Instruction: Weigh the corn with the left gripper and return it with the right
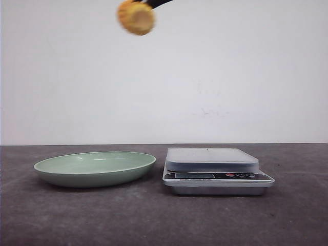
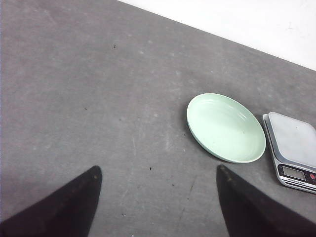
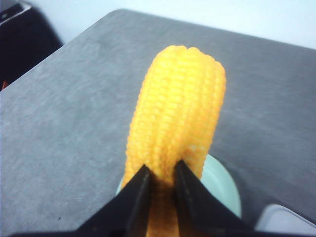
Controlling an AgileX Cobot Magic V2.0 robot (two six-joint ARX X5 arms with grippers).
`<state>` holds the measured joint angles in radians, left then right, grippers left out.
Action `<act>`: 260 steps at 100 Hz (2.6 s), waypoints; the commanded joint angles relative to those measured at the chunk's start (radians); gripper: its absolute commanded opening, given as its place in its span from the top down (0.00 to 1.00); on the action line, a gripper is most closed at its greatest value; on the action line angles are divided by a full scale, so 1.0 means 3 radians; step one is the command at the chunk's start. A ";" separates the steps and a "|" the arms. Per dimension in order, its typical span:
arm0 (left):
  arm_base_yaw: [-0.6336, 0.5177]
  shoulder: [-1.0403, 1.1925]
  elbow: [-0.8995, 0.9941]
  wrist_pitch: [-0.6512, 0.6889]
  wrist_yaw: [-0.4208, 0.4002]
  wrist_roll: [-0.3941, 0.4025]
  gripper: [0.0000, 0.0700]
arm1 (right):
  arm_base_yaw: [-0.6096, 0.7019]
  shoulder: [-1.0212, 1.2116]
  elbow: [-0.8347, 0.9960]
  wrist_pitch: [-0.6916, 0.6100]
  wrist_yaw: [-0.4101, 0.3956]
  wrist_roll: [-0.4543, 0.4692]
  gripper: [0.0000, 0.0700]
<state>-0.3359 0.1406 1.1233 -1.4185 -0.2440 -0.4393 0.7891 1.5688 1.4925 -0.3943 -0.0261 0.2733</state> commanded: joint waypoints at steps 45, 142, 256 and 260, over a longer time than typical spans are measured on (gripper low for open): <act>-0.0006 -0.0005 0.0041 -0.0005 -0.0008 0.0024 0.38 | 0.0111 0.1471 0.0579 -0.0240 0.0001 0.0207 1.00; -0.0006 -0.0005 0.0041 -0.0003 -0.0006 0.0106 0.38 | -0.1147 0.0267 0.0706 -0.1036 -0.0529 -0.0313 0.38; -0.0006 -0.0005 -0.0127 0.0303 0.0008 0.0282 0.98 | -0.2336 -0.4779 -0.2141 -0.1408 -0.0399 -0.0238 0.98; -0.0006 -0.0005 -0.0127 0.0318 0.0006 0.0282 0.99 | -0.2336 -0.4779 -0.2141 -0.1409 -0.0397 -0.0239 0.98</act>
<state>-0.3359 0.1406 1.0760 -1.3399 -0.2428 -0.3618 0.0895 0.1295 0.8474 -0.8188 -0.1528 0.1917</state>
